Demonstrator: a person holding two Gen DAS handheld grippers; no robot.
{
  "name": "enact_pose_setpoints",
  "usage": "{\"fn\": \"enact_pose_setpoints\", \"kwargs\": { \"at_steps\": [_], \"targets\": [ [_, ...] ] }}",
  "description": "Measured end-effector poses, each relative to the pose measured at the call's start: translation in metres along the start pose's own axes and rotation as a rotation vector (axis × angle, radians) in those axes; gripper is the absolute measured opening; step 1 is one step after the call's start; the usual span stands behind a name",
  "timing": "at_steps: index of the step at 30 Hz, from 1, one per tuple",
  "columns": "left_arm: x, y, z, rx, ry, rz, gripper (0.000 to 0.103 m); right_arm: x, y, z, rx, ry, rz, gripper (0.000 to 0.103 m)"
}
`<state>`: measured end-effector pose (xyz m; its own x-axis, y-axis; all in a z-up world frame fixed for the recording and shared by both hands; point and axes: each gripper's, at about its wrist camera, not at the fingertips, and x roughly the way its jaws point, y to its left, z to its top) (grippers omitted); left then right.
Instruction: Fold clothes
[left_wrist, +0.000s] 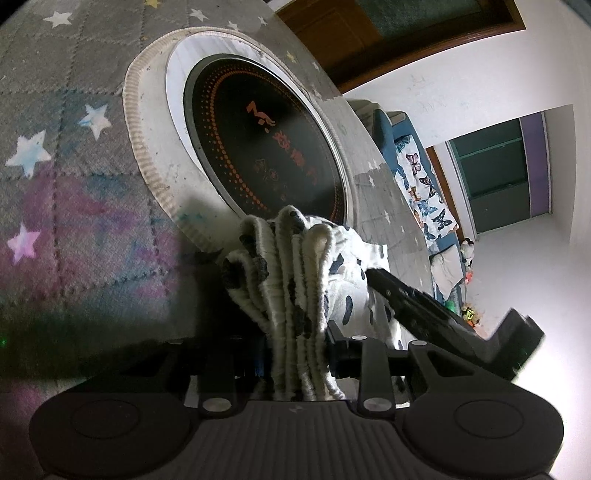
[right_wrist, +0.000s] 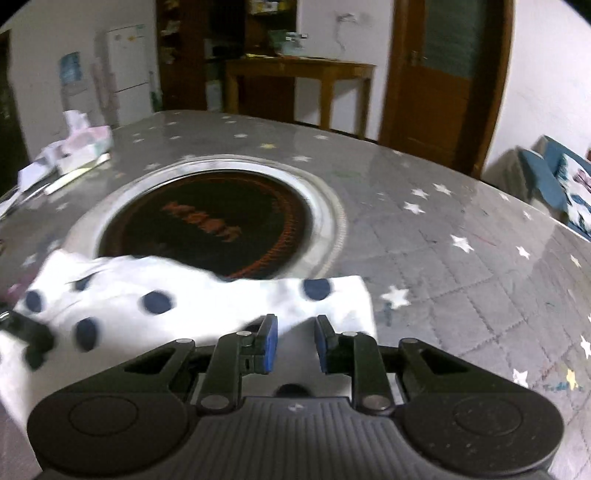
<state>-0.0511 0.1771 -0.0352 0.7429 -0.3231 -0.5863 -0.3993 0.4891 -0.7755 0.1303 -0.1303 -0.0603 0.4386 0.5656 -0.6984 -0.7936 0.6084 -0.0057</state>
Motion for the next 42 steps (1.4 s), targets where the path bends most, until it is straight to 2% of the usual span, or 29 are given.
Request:
{"fn": "enact_pose_setpoints", "kwargs": {
  "at_steps": [6,8,15,23,24,26,29,35,42],
  "targets": [
    [0.003,-0.002,0.005,0.003,0.007,0.005,0.033,-0.016,-0.029,0.000,0.104,-0.026,-0.020,0.026],
    [0.004,-0.002,0.007,0.000,0.009,0.006,0.033,-0.026,-0.041,-0.005,0.141,-0.025,-0.020,0.035],
    [0.009,-0.009,0.011,0.017,0.007,0.023,0.033,-0.051,-0.056,-0.044,0.248,-0.013,0.000,0.036],
    [0.010,-0.012,0.011,0.052,0.003,0.053,0.033,-0.047,-0.043,-0.052,0.305,-0.047,0.053,0.034],
    [0.011,-0.013,0.011,0.058,0.002,0.058,0.033,-0.047,-0.042,-0.053,0.308,-0.053,0.054,0.033],
    [0.011,-0.015,0.012,0.068,0.002,0.068,0.033,-0.048,-0.039,-0.055,0.319,-0.059,0.063,0.020],
    [0.010,-0.020,0.012,0.084,-0.001,0.079,0.033,-0.052,-0.034,-0.057,0.325,-0.075,0.062,0.010],
    [0.015,-0.040,0.015,0.138,0.001,0.083,0.032,-0.075,-0.034,-0.059,0.361,-0.146,0.047,0.005],
    [0.032,-0.080,0.021,0.228,0.021,0.064,0.031,-0.111,-0.055,-0.056,0.379,-0.213,-0.043,0.005]
  ]
}}
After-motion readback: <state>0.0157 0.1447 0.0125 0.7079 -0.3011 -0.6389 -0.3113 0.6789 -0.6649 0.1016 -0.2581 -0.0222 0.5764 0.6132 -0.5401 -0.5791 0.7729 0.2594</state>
